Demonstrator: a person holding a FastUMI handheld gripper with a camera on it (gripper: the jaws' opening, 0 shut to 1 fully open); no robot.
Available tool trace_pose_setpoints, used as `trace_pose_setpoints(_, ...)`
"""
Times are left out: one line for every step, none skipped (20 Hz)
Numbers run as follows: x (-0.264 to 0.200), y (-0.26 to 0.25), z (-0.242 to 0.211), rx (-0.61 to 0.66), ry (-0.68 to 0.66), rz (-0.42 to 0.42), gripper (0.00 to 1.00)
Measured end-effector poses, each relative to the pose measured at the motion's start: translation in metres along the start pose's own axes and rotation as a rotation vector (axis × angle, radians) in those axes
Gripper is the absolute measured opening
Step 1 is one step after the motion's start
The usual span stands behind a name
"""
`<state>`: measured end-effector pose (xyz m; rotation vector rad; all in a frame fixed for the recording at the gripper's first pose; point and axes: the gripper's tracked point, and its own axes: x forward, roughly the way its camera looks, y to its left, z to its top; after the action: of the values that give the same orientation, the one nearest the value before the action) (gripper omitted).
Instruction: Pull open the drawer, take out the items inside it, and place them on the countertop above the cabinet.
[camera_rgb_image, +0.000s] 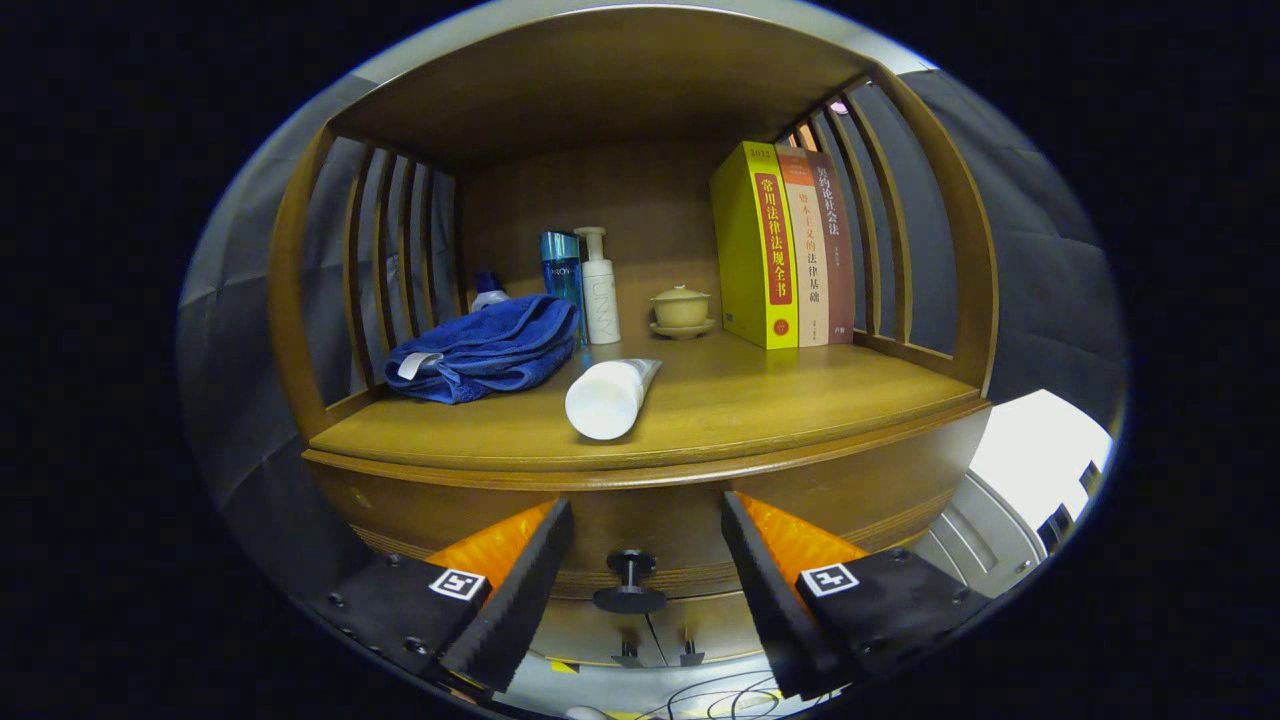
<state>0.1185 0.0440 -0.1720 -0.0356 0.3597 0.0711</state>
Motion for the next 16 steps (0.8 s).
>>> trace_pose_setpoints(0.000,0.000,0.000,0.003,-0.001,-0.001,0.99)
trace_pose_setpoints(0.000,0.000,0.001,0.003,-0.001,-0.001,0.99)
trace_pose_setpoints(0.000,0.000,0.001,0.003,-0.003,-0.001,0.99)
trace_pose_setpoints(0.001,0.001,0.001,0.001,-0.006,-0.002,0.99)
trace_pose_setpoints(0.001,0.001,0.001,-0.001,-0.011,-0.001,0.99)
trace_pose_setpoints(0.001,0.001,0.001,-0.004,-0.013,-0.001,0.99)
trace_pose_setpoints(0.001,0.001,0.000,-0.008,-0.014,-0.001,0.99)
trace_pose_setpoints(0.001,-0.003,-0.001,-0.014,-0.004,-0.015,0.99)
trace_pose_setpoints(-0.003,-0.008,-0.001,-0.026,0.006,-0.035,0.99)
trace_pose_setpoints(-0.009,-0.008,0.006,-0.030,-0.013,-0.037,0.99)
trace_pose_setpoints(-0.015,-0.006,0.012,-0.026,-0.035,-0.031,1.00)
trace_pose_setpoints(-0.023,-0.005,0.019,-0.019,-0.051,-0.024,1.00)
trace_pose_setpoints(-0.035,-0.004,0.023,-0.010,-0.060,-0.021,0.99)
trace_pose_setpoints(-0.044,-0.006,0.027,-0.001,-0.064,-0.022,0.99)
trace_pose_setpoints(-0.054,-0.008,0.034,0.007,-0.078,-0.025,0.99)
trace_pose_setpoints(-0.064,-0.011,0.043,0.008,-0.099,-0.032,0.99)
